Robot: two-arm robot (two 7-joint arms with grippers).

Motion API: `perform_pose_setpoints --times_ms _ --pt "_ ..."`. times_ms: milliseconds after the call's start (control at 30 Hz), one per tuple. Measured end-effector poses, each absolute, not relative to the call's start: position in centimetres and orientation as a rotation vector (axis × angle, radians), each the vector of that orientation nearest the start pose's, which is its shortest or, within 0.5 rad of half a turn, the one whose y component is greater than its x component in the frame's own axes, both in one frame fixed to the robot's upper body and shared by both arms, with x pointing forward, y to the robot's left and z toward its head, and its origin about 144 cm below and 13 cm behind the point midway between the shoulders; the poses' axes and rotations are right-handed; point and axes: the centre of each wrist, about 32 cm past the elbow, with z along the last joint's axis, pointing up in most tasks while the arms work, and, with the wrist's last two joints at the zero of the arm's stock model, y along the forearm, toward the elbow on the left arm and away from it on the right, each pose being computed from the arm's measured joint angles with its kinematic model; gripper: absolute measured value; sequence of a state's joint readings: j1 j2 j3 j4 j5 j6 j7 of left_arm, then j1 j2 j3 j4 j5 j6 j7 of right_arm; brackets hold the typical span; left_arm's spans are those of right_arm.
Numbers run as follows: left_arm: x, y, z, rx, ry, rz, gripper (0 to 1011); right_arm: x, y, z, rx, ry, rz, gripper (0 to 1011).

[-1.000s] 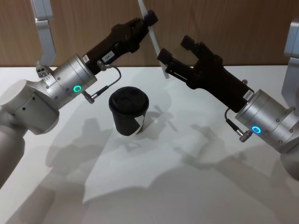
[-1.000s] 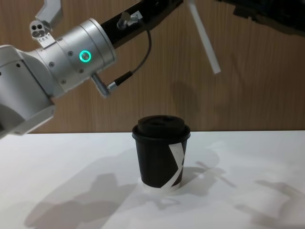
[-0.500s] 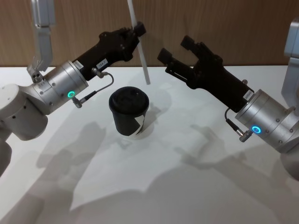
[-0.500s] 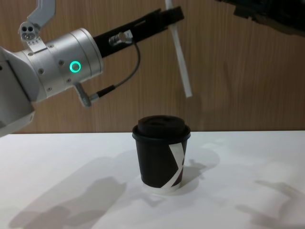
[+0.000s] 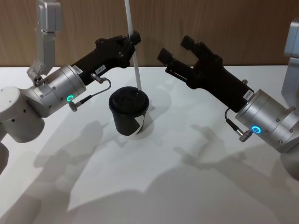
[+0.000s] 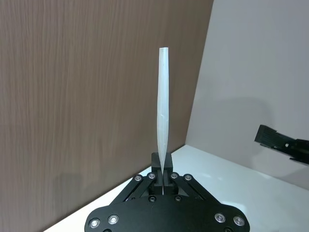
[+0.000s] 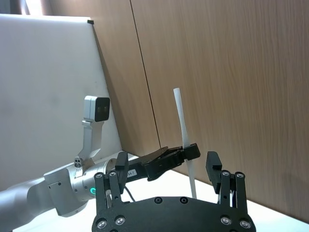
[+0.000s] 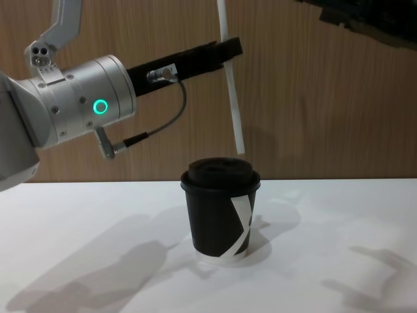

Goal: Pick up the straw with one hand, pass it to the other hand, and insert it into the cup.

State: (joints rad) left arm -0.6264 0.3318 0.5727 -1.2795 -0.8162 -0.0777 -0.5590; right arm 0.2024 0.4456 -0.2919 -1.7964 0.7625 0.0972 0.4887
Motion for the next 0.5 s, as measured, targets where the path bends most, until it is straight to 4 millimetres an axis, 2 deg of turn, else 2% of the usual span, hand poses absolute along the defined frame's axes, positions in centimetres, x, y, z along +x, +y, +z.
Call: perform_pose_setpoints --times_ms 500 --pt "59.2 19.47 125.33 -0.285 -0.011 0.604 8 48.31 -24.13 126.21 0.313 0.044 -0.657 1001"
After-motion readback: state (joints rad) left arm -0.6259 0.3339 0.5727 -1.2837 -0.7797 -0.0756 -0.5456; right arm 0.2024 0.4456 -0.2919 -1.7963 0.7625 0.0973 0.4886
